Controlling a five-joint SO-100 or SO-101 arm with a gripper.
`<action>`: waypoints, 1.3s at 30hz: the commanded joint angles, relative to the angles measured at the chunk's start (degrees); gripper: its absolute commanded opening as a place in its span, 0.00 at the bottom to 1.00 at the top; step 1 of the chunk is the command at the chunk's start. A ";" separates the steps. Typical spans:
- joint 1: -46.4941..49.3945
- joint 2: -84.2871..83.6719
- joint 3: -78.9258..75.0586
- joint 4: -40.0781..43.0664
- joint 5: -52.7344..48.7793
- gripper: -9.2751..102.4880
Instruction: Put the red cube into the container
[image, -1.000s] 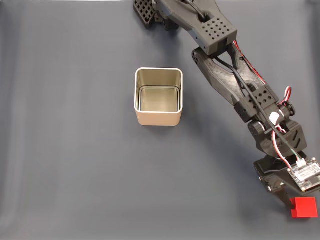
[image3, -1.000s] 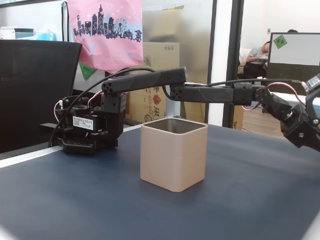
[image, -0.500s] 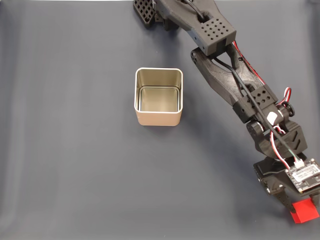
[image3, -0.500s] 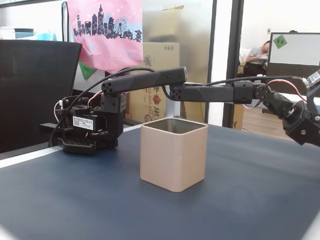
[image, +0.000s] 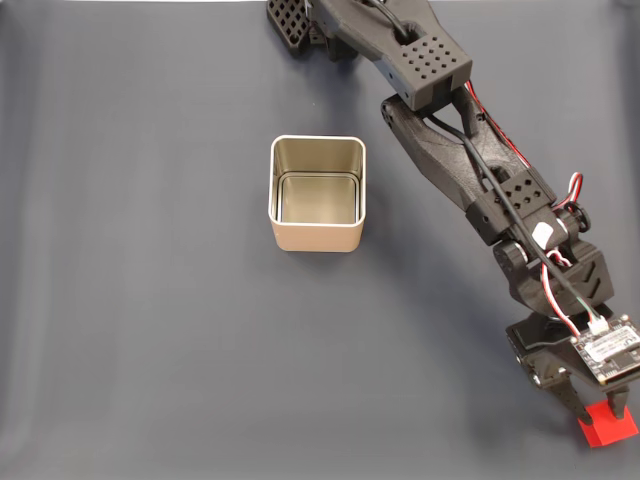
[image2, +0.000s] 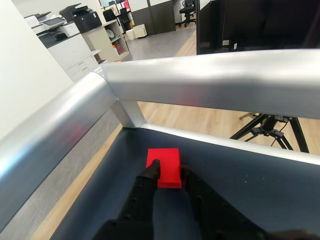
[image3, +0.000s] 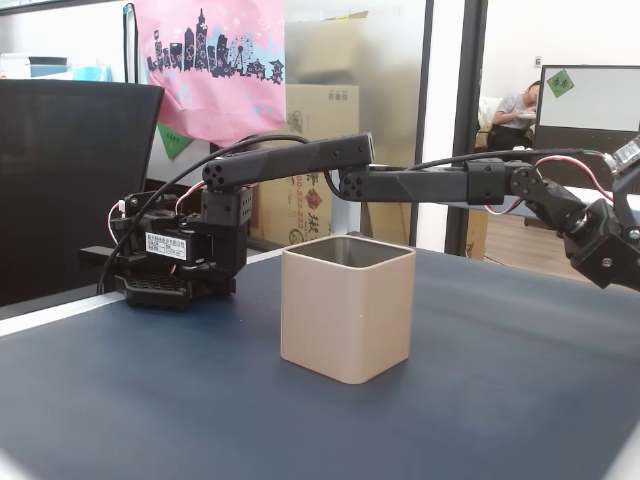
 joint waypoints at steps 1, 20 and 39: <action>0.97 5.01 -2.81 3.16 -1.05 0.14; 2.02 23.91 7.56 27.25 -3.16 0.16; 1.93 13.36 9.05 6.42 -6.94 0.44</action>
